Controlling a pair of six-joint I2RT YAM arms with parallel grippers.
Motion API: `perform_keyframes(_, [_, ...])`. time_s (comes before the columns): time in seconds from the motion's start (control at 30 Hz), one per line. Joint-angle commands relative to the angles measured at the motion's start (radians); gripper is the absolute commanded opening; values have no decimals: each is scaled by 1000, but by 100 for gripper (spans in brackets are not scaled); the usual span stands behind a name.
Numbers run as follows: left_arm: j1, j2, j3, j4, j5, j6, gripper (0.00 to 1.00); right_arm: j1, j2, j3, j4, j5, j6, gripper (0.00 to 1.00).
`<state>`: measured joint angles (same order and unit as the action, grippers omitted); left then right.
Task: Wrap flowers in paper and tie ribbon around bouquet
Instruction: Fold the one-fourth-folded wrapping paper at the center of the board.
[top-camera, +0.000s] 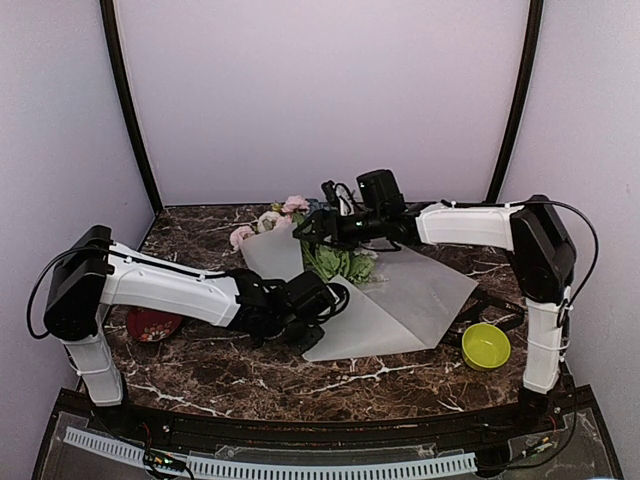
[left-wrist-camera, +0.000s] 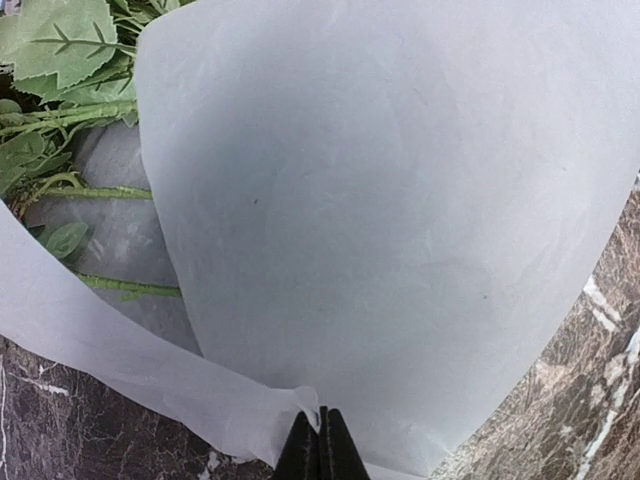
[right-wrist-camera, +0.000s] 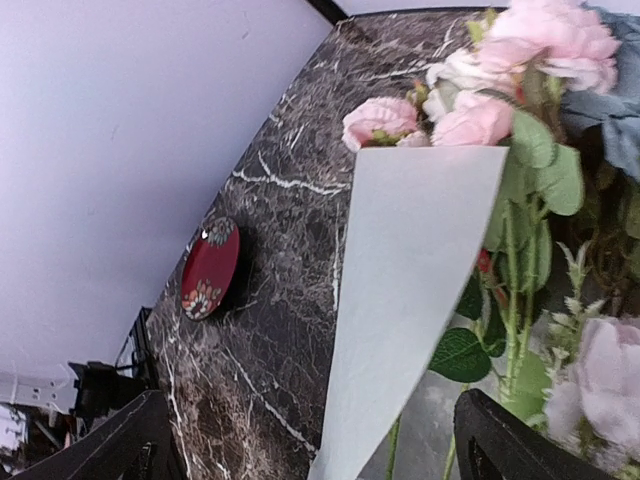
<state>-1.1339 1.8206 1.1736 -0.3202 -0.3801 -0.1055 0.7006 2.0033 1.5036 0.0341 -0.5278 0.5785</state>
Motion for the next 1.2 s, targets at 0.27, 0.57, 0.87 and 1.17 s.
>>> perform_keyframes(0.27, [-13, 14, 2, -31, -31, 45, 0, 83, 156, 179, -205, 25, -71, 95])
perform_keyframes(0.57, [-16, 6, -6, -22, -36, 38, 0, 85, 204, 200, -190, -73, -54, 29])
perform_keyframes(0.87, [-17, -17, -28, -12, -37, 31, 0, 78, 165, 202, -224, -21, -89, 0])
perform_keyframes(1.17, [-18, -134, -186, 156, -27, 63, 0, 70, 97, 196, -252, -21, -105, 13])
